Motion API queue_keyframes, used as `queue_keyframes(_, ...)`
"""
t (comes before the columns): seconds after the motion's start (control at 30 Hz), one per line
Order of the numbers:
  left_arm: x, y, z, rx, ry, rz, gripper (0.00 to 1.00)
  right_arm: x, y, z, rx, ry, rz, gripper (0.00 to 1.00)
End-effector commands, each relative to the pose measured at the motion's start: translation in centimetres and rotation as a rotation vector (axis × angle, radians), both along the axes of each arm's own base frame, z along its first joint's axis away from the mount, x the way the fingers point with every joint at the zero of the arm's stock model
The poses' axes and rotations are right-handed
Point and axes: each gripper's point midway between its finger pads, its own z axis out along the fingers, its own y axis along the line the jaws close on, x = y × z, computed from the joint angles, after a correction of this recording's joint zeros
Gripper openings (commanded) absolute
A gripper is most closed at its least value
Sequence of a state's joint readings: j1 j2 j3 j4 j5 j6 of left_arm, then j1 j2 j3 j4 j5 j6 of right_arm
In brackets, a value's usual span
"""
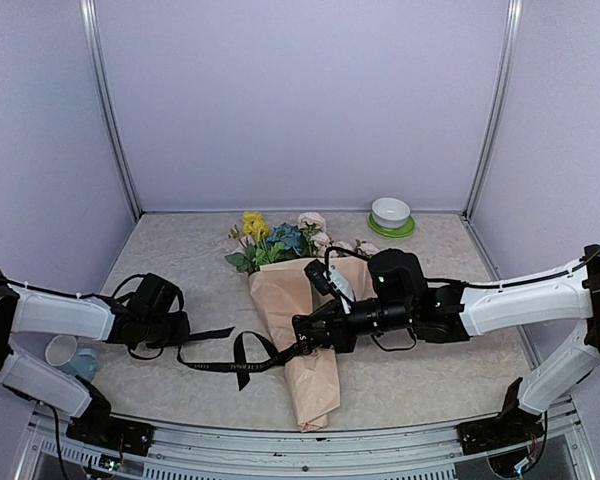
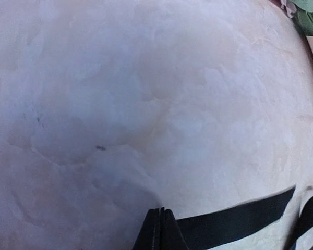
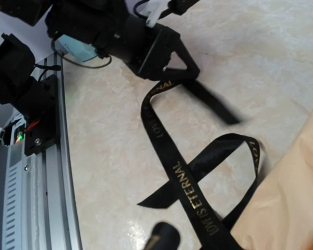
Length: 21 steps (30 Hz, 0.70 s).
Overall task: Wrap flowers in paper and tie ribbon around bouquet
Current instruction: Cross the half-tied ribbon over the folded bouquet.
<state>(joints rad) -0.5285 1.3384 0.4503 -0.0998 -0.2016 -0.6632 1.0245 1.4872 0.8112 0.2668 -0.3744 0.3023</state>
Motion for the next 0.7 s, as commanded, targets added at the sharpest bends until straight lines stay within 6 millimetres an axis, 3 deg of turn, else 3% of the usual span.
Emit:
queue_keyframes(0.0,-2.7,-1.0,-1.0,-0.075,0.091,-0.059,0.0,0.7,0.5,0.9,0.018,-0.008,0.0,0.0)
queue_keyframes(0.47,-2.7,-0.9,4.6,-0.108,-0.053,-0.073,0.0,0.9,0.7,1.1,0.021,0.005,0.003,0.0)
queue_keyframes(0.57,-2.5,-4.2,9.0,-0.158,-0.163,-0.179,0.0,1.3,0.5,0.9,0.013,0.01,-0.021,0.0)
queue_keyframes(0.67,-3.7,-8.7,17.0,-0.2,-0.391,-0.347,0.0,2.4,0.4,1.0,0.015,0.034,-0.05,0.0)
